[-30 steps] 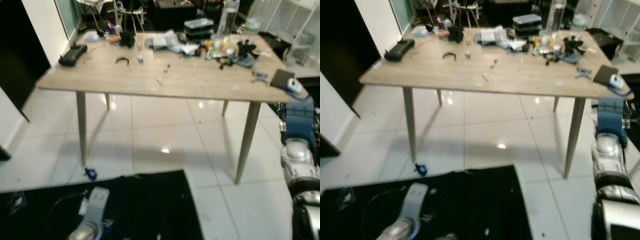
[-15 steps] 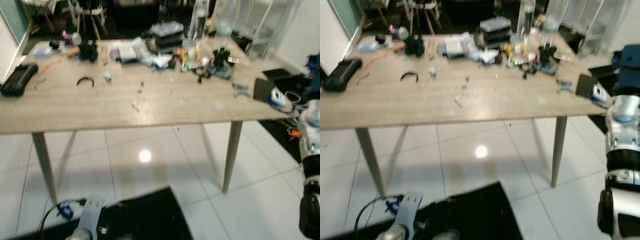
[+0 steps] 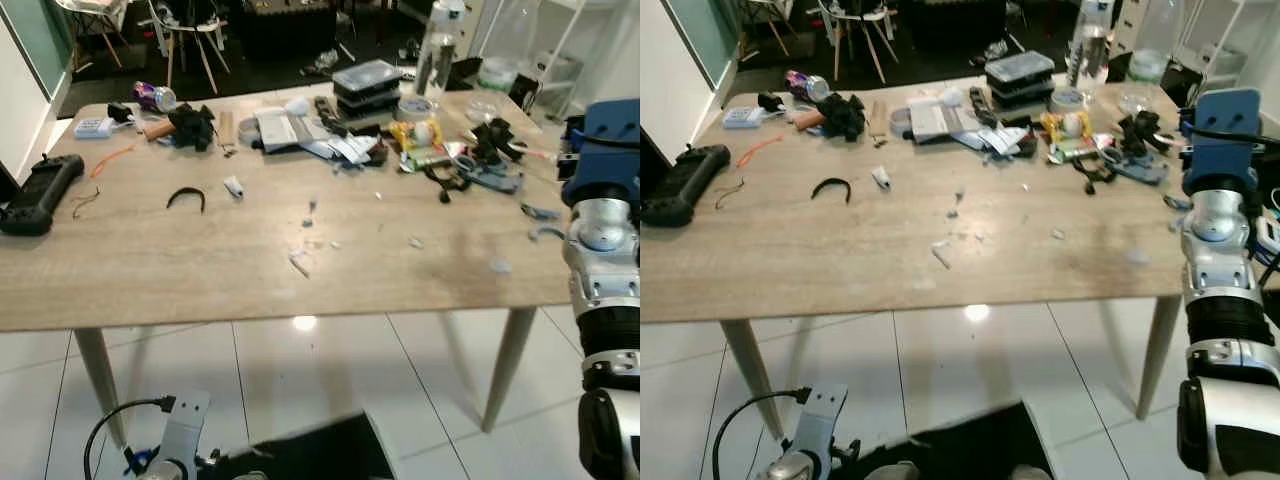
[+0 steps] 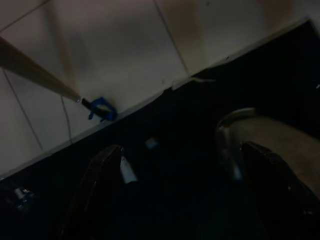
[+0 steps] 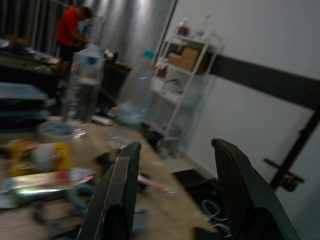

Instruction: Picking trash to rubbish bin

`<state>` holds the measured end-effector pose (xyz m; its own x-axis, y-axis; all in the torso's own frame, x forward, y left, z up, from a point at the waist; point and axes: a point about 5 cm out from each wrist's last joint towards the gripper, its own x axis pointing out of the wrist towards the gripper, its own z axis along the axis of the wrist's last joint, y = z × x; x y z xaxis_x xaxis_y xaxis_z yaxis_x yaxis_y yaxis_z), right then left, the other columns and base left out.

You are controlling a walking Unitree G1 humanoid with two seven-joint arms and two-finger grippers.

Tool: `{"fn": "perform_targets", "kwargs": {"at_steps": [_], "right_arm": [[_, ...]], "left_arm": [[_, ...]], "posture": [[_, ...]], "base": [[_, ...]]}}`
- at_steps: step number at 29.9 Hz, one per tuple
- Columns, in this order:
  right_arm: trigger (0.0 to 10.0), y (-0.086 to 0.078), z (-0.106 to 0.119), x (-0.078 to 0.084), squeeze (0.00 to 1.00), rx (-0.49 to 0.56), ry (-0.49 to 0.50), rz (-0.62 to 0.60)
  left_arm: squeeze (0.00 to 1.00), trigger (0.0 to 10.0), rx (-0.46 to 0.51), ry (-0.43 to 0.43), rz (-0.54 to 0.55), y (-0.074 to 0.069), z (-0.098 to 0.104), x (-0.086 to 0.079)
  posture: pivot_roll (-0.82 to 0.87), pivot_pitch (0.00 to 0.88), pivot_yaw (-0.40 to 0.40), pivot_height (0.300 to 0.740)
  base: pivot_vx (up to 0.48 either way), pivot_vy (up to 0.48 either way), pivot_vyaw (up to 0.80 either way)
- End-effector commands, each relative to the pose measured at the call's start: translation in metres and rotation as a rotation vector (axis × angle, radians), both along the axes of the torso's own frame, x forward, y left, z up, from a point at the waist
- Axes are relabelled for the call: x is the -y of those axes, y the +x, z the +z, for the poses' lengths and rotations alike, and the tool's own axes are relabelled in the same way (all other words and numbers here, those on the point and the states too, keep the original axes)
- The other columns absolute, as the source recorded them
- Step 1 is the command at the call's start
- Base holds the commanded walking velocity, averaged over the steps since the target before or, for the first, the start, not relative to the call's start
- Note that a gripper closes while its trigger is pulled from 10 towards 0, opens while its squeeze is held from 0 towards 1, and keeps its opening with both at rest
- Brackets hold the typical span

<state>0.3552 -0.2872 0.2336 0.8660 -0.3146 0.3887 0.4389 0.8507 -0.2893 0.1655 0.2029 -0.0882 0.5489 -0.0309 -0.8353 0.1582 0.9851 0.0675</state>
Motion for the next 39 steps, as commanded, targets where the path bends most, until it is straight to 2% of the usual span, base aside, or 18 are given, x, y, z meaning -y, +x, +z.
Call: {"fn": "perform_targets", "kwargs": {"at_steps": [1,13,19,39], "right_arm": [[10.0,-0.003,-0.007,0.010,0.00,-0.026,0.061,-0.023],[10.0,-0.004,-0.011,0.016,0.00,-0.047,0.088,-0.036],[10.0,-0.002,-0.012,0.013,0.00,-0.052,0.099,-0.021],[10.0,-0.001,-0.015,0.007,0.00,-0.059,0.108,0.006]], "left_arm": [[0.00,10.0,-0.018,0.012,-0.011,-0.003,-0.001,-0.002],[0.00,10.0,-0.040,0.024,-0.021,-0.008,-0.003,-0.002],[0.00,10.0,-0.051,0.020,-0.020,-0.009,-0.004,-0.002],[0.00,10.0,-0.069,0.021,-0.028,-0.016,-0.006,-0.003]], "posture": [[-0.01,0.020,0.026,0.740],[-0.02,0.015,0.024,0.740],[-0.01,0.012,0.021,0.740],[-0.01,0.021,0.025,0.740]], "base": [[0.416,0.000,0.00],[0.377,0.000,0.00],[0.000,0.000,0.00],[0.000,-0.457,0.00]]}}
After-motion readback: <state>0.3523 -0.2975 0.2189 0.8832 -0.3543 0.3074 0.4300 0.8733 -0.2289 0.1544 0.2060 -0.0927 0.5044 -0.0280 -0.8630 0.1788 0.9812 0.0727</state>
